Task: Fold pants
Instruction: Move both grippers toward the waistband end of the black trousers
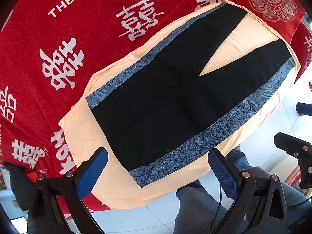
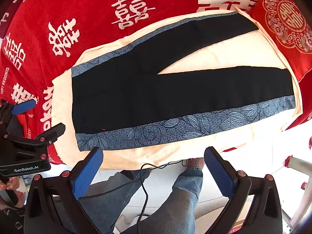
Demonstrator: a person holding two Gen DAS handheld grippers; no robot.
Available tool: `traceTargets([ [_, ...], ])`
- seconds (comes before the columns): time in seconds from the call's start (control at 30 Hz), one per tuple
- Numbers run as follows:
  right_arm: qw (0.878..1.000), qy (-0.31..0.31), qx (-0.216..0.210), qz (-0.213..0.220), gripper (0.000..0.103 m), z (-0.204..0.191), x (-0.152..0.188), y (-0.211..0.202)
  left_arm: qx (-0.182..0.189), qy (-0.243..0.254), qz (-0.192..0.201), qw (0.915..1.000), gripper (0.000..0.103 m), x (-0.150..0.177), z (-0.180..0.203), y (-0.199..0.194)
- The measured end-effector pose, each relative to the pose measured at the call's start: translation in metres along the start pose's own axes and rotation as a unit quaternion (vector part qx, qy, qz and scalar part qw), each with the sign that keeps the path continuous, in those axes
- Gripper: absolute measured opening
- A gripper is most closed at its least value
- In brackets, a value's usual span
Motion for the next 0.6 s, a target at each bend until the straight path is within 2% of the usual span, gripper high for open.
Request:
traceTargets([
  [0.4,1.0,-0.009,-0.001,-0.01,0.103,-0.003,-0.003,0.006,-0.003,-0.038,0.007,0.9992,0.103,0.007,-0.016,-0.003],
  [0.6,1.0,-0.019,-0.016,-0.01,0.103,-0.008,-0.011,0.009,-0.018,-0.099,0.03,0.9944,0.103,0.016,-0.042,-0.011],
])
Point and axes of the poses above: each gripper's, at about its wrist camera, not at the fingertips, and y roughly the way its jaws point, z to its right, x to its underside, the point moved 4 cm from there along y, roughly the way its jaws point, and after that the axes turned 5 degrees about -x, right-handed, at the moved point
